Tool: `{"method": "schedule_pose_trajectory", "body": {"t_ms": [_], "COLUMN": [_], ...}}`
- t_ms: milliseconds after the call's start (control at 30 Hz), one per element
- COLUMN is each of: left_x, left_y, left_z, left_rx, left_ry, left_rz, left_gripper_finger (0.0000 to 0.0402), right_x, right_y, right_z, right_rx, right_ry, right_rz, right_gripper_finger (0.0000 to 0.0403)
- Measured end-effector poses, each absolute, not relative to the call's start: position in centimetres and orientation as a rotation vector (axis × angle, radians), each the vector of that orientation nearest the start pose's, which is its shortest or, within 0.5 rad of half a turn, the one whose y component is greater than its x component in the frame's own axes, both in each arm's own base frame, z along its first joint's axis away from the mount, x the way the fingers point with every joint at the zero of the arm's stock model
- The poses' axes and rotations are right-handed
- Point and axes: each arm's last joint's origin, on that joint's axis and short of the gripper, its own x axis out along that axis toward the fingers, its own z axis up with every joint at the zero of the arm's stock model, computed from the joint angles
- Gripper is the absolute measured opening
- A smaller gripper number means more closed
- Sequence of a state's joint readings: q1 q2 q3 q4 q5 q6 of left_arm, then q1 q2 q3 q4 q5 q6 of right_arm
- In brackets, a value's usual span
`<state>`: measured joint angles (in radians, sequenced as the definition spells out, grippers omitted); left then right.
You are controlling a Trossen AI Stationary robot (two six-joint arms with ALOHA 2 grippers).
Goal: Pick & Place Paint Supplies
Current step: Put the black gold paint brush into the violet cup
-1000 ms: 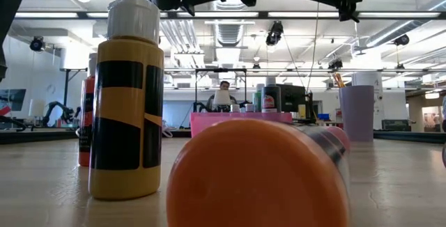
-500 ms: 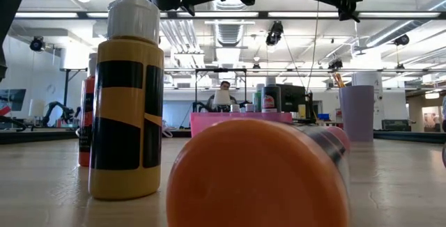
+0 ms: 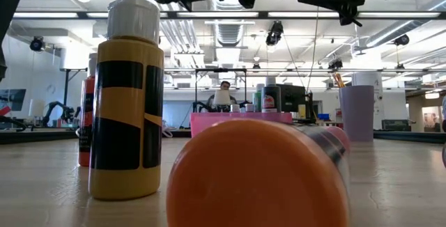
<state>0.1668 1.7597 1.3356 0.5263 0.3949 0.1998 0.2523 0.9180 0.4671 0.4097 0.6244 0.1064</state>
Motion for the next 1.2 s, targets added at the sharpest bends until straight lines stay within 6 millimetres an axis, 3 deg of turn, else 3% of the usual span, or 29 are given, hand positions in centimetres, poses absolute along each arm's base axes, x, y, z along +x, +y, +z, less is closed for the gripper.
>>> {"method": "schedule_pose_trajectory", "body": {"t_ms": [200,467,700,900,1200], "left_x": [41.1,41.1,41.0,41.0,40.8], "left_y": [5.8,5.8,5.9,5.9,5.9], "left_z": [32.6,32.9,34.6,35.0,34.4], "left_rx": [0.24,0.244,0.266,0.268,0.23], "left_ry": [0.043,0.127,0.181,0.179,0.275], "left_rz": [-0.24,-0.252,-0.258,-0.256,-0.249], "left_gripper_finger": [0.0002,0.0001,0.0001,0.0001,0.0001], "right_x": [19.5,19.5,19.6,19.6,20.6], "right_y": [3.3,3.3,3.4,3.4,3.8], "right_z": [25.6,25.4,25.4,25.5,25.8], "right_rx": [0.123,0.152,0.178,0.182,0.17], "right_ry": [0.017,0.031,0.039,0.029,0.098], "right_rz": [-0.377,-0.363,-0.32,-0.32,-0.287], "right_gripper_finger": [0.0063,0.0134,0.017,0.0177,0.0141]}}
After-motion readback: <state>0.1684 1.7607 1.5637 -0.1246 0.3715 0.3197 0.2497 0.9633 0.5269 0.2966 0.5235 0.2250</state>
